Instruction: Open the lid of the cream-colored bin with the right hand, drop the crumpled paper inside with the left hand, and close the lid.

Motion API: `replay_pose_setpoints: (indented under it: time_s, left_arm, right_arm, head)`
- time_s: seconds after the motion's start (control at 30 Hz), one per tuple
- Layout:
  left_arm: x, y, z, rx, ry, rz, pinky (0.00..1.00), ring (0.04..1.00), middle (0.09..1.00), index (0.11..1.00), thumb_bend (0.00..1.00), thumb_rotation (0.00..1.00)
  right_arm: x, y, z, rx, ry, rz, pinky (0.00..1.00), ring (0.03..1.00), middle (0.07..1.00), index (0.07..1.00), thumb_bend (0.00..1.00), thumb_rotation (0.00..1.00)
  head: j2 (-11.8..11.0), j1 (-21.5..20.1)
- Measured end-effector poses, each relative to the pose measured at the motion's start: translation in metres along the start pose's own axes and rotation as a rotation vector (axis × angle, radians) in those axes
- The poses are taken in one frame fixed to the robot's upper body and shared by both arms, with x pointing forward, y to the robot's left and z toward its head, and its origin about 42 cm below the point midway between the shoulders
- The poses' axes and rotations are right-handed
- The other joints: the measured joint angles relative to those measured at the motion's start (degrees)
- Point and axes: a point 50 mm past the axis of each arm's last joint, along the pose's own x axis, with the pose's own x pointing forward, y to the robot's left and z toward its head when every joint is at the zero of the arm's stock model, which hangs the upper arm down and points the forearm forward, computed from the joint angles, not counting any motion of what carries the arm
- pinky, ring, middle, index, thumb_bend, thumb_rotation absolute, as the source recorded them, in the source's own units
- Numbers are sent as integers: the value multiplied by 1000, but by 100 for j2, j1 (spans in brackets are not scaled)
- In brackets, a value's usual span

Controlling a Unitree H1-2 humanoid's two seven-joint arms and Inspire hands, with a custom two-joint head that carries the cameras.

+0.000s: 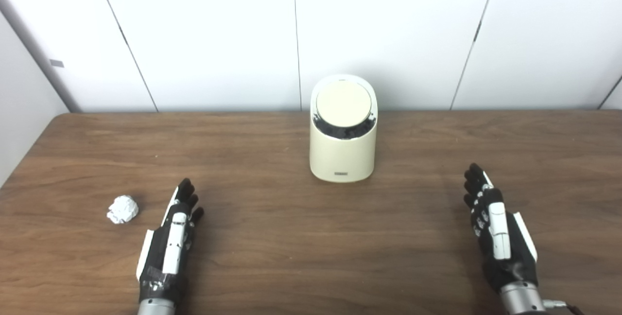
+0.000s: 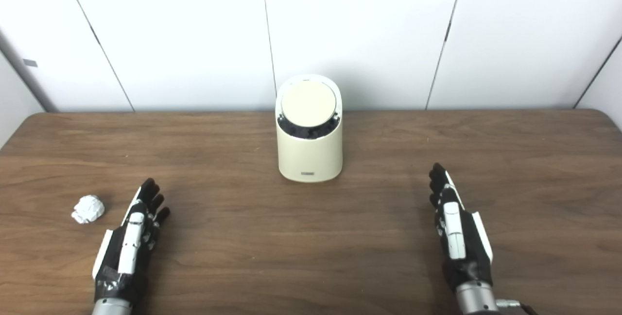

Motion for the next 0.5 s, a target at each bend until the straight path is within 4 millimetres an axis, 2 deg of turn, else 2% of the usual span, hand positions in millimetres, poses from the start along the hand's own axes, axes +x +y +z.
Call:
replay_pose_setpoints:
  time_s: [0.23,0.5]
  left_arm:
    - [0,2,0,-9,-1,3,1000,1000,1000,1000,345,864]
    - [0,1,0,-9,-1,-1,1000,1000,1000,1000,334,880]
  right_arm:
    - [-1,-4,0,11,2,-13,1000,979,971,950,599,1000]
    - [-1,-4,-1,12,3,-11,1000,979,970,947,623,1000]
  head:
    - [9,-53]
    - [70,-26]
